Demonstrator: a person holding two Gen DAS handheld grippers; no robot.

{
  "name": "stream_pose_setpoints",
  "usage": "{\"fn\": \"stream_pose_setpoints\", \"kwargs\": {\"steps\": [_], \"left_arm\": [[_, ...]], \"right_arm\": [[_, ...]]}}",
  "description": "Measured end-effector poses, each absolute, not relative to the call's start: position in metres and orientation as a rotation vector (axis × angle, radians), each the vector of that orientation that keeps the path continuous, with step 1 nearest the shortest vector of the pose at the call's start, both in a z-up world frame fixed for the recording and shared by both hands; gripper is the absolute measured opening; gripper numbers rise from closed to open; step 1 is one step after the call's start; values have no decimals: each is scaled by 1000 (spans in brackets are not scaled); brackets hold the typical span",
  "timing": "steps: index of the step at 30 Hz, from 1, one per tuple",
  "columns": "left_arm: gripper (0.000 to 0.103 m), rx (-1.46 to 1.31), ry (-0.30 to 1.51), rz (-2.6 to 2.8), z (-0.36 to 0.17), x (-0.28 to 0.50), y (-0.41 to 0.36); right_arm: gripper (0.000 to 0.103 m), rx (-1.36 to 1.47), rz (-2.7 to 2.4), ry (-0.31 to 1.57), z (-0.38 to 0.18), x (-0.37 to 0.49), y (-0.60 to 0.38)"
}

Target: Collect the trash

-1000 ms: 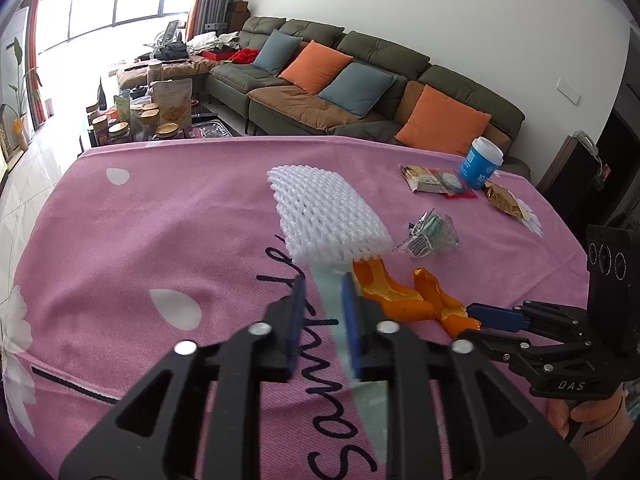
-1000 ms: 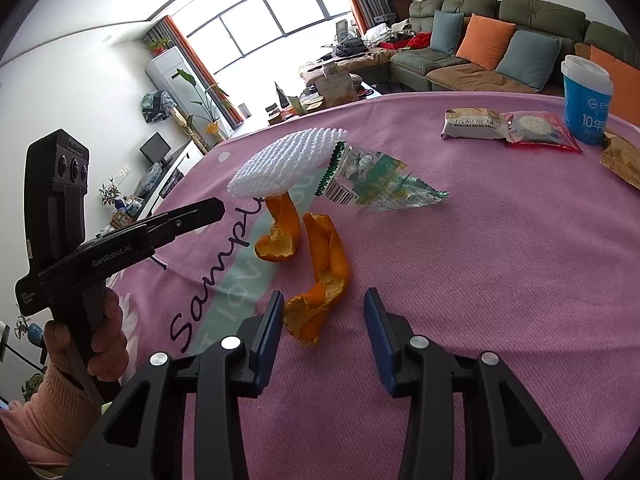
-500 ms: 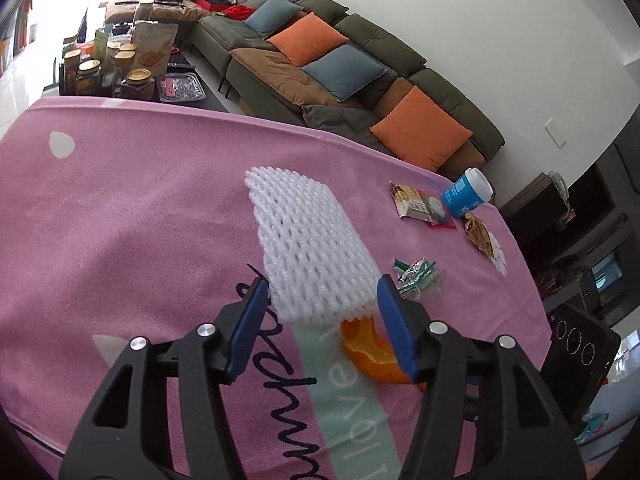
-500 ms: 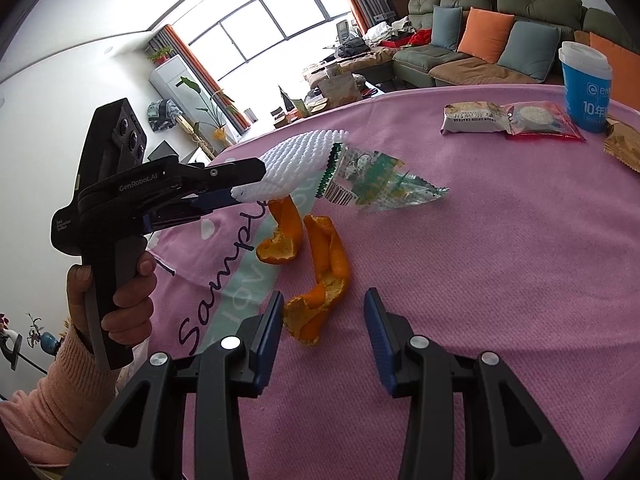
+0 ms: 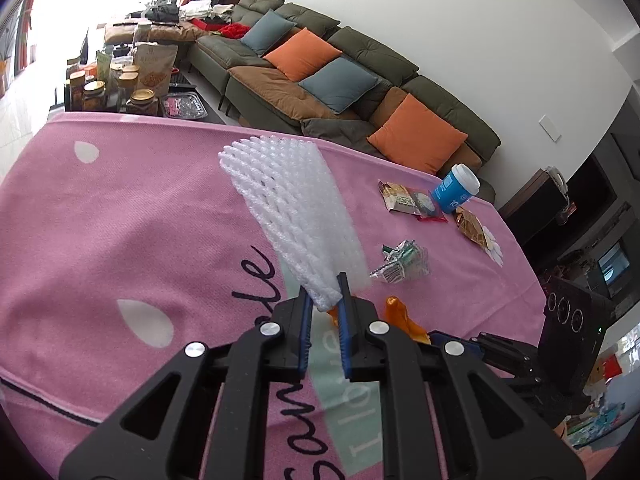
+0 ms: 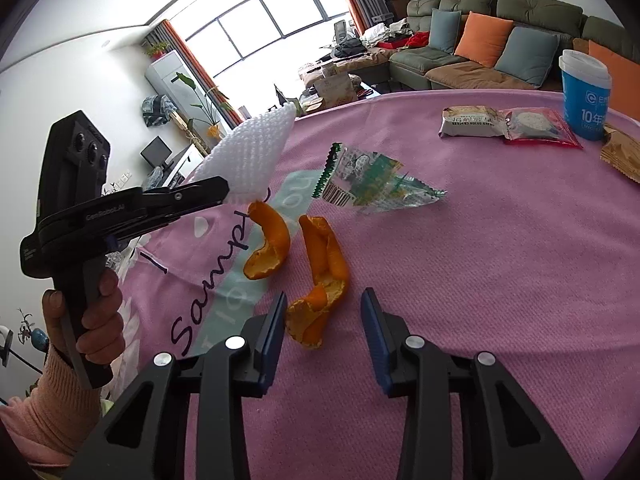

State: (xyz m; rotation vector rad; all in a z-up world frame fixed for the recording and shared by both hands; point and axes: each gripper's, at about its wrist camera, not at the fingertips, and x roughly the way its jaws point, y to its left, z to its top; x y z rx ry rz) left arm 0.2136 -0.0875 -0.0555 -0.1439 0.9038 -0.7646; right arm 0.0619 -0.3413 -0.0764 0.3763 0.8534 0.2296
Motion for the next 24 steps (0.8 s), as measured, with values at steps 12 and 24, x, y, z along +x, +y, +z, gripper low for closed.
{"fn": "stream_pose_setpoints", "kwargs": {"steps": [12, 24], "left_arm": [[12, -73, 827, -658, -50, 149, -13], [12, -96, 801, -578, -54, 92, 47]], "right_arm": [[13, 375, 169, 814, -73, 57, -347], [12, 359, 247, 709, -44, 42, -324]]}}
